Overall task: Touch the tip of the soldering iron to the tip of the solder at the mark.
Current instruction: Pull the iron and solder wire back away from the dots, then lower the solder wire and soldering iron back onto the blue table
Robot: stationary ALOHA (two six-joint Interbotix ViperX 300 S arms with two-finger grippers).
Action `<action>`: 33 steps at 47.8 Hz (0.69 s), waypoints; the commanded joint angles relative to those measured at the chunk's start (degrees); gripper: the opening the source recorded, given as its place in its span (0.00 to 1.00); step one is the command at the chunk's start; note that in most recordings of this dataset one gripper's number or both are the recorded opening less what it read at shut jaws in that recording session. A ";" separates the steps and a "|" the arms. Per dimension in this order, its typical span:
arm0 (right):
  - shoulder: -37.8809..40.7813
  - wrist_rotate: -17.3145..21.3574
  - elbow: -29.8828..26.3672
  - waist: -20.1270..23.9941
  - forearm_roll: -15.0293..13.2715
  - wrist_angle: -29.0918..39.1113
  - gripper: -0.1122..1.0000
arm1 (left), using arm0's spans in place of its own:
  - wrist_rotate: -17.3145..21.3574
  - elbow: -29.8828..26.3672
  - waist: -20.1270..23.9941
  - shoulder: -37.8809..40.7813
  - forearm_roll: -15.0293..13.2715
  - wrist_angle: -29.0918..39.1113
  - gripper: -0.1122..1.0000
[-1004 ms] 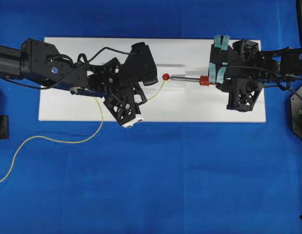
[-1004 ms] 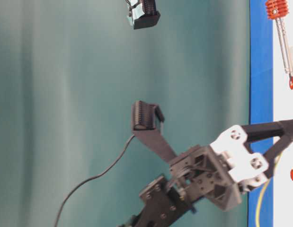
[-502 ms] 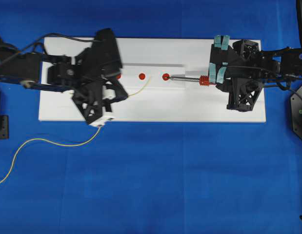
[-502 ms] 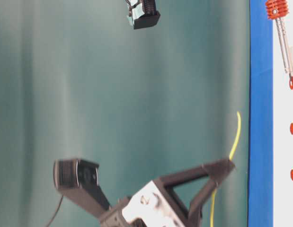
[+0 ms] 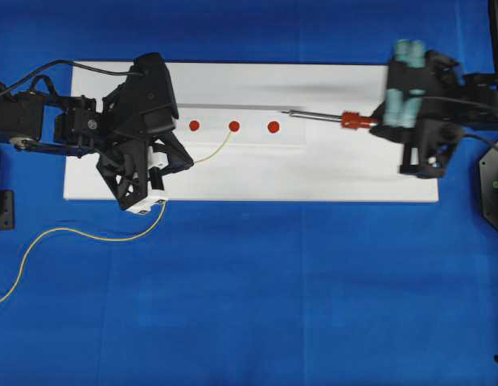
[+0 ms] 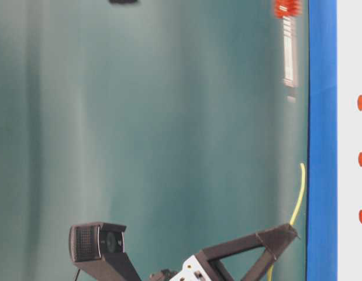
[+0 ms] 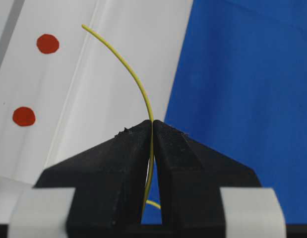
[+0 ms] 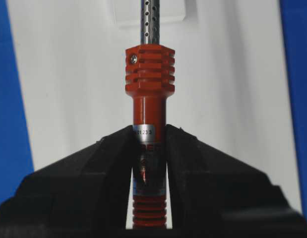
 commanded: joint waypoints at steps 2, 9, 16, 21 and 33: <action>-6.68 0.97 1.32 0.00 -0.18 0.35 0.16 | 0.09 0.26 -0.18 -1.67 0.18 -0.53 0.12; -10.11 2.90 2.72 0.00 -0.26 0.35 0.16 | 0.09 0.88 -0.18 -2.11 0.18 -1.23 0.12; -8.79 3.96 3.34 0.00 -0.18 -0.70 0.16 | 0.18 1.23 -0.18 -2.11 0.18 -2.81 0.12; -8.00 5.45 3.25 0.09 0.26 -2.02 0.16 | -0.09 1.41 -0.97 -2.20 0.18 -3.96 0.12; -7.82 11.16 3.60 8.17 1.05 -5.01 0.16 | -0.53 2.99 -8.17 -2.90 0.18 -9.14 0.12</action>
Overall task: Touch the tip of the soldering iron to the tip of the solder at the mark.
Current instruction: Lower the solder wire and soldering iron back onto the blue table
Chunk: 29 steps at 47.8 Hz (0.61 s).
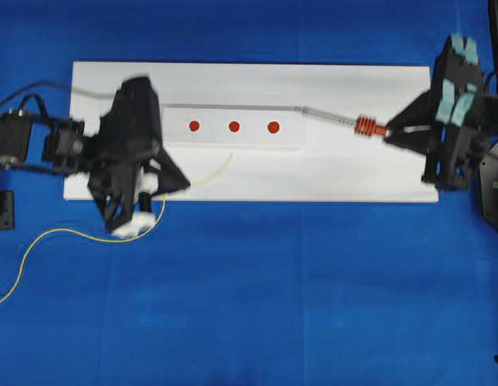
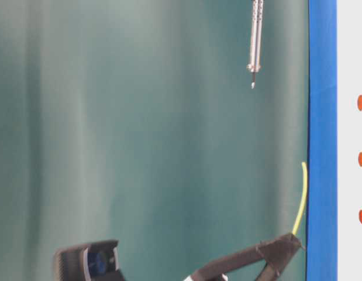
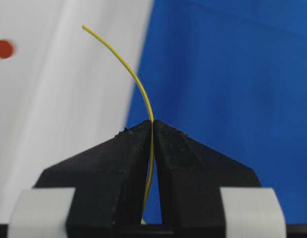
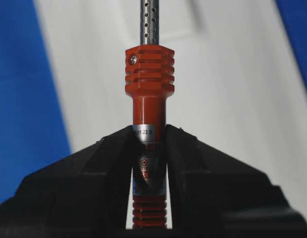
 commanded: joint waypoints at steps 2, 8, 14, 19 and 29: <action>0.26 1.41 -0.44 5.36 0.18 -1.85 0.16 | -0.09 0.35 -4.48 -1.32 0.09 -3.60 0.12; 1.76 2.99 0.00 13.36 0.18 -5.89 0.16 | -0.09 1.58 -8.88 -1.23 0.09 -6.33 0.12; 5.45 4.57 0.53 20.13 0.18 -12.13 0.16 | -0.18 3.43 -13.01 -0.09 0.00 -10.02 0.12; 10.28 5.80 0.97 23.29 0.18 -16.70 0.16 | -0.18 4.57 -16.08 1.85 0.09 -14.24 0.12; 24.08 6.50 1.41 27.42 0.35 -27.25 0.16 | -0.18 6.86 -19.25 8.09 0.00 -22.76 0.12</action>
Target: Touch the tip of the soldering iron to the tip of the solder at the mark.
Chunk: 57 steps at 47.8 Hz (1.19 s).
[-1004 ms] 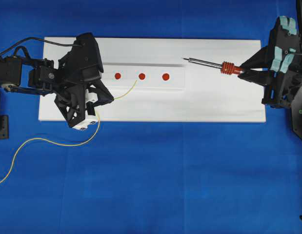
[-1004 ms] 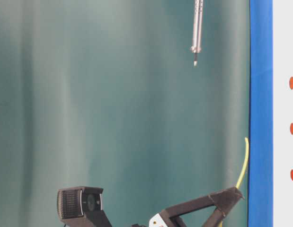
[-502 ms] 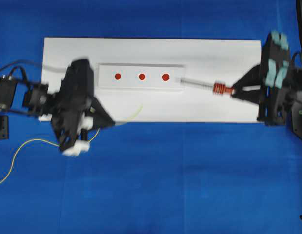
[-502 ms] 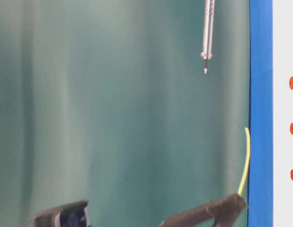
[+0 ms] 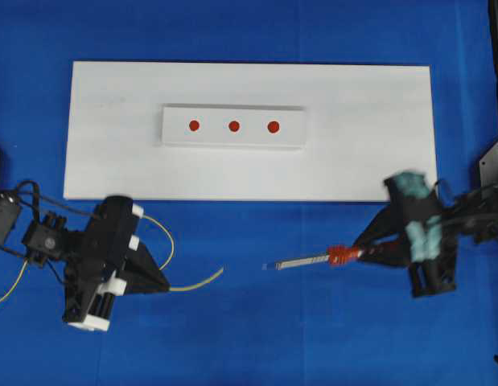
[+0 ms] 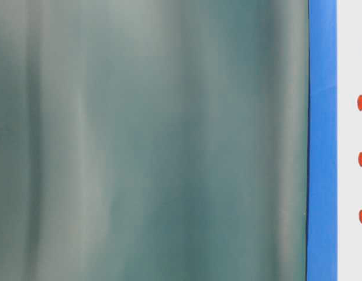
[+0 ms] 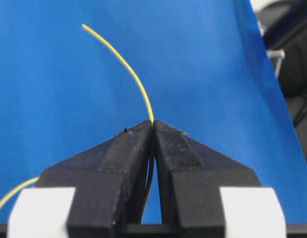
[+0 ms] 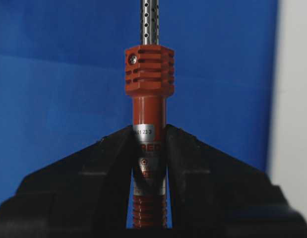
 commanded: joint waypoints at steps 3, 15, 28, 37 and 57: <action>8.00 -0.09 -0.79 2.37 0.44 -7.65 0.16 | 0.00 0.18 -1.32 4.31 0.09 -5.89 0.12; 16.26 -0.09 -3.08 4.22 2.11 -12.39 0.16 | 0.00 -1.49 -2.72 13.80 0.09 -8.53 0.12; 17.23 0.00 -3.69 4.31 2.46 -11.25 0.16 | 0.00 -1.49 -2.72 13.80 0.00 -6.86 0.12; 17.75 0.00 -4.66 4.31 3.78 -9.84 0.23 | -0.09 -2.37 -2.81 13.89 0.00 -3.78 0.12; 9.93 -0.79 -8.88 3.96 3.08 1.32 0.87 | -1.41 -4.39 -2.90 6.15 0.00 4.92 0.89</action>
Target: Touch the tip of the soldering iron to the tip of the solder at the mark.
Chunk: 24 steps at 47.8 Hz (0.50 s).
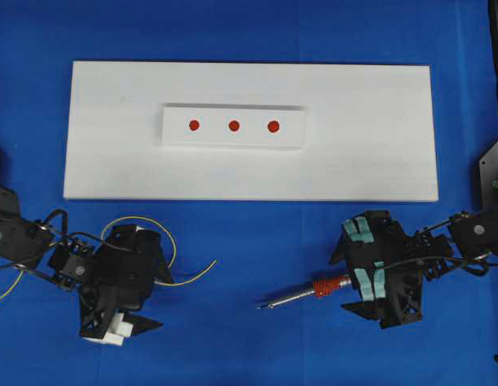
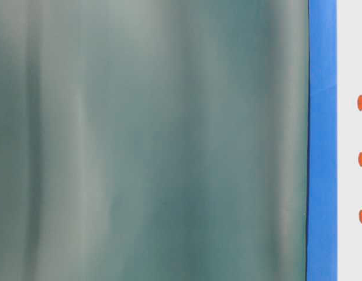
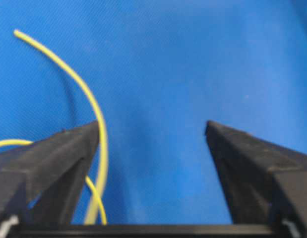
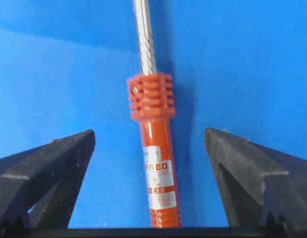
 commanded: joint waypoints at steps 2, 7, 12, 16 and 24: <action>-6.33 -0.18 -3.25 -0.35 -1.23 7.03 0.87 | 0.62 -1.67 -0.18 -5.62 0.00 3.96 0.91; -11.60 -0.18 -4.92 -1.58 -4.13 14.15 0.87 | 2.02 -1.85 0.70 -11.25 0.18 9.40 0.86; -17.84 -0.09 -5.62 -3.96 -8.79 20.39 0.87 | 5.19 -0.97 2.99 -16.61 0.18 11.78 0.82; -22.59 0.09 -5.54 -5.89 -12.30 23.82 0.87 | 8.44 0.79 5.54 -20.83 0.18 11.78 0.82; -33.22 0.09 -3.43 -9.49 -18.19 28.04 0.87 | 13.01 4.48 10.72 -28.04 0.18 11.78 0.82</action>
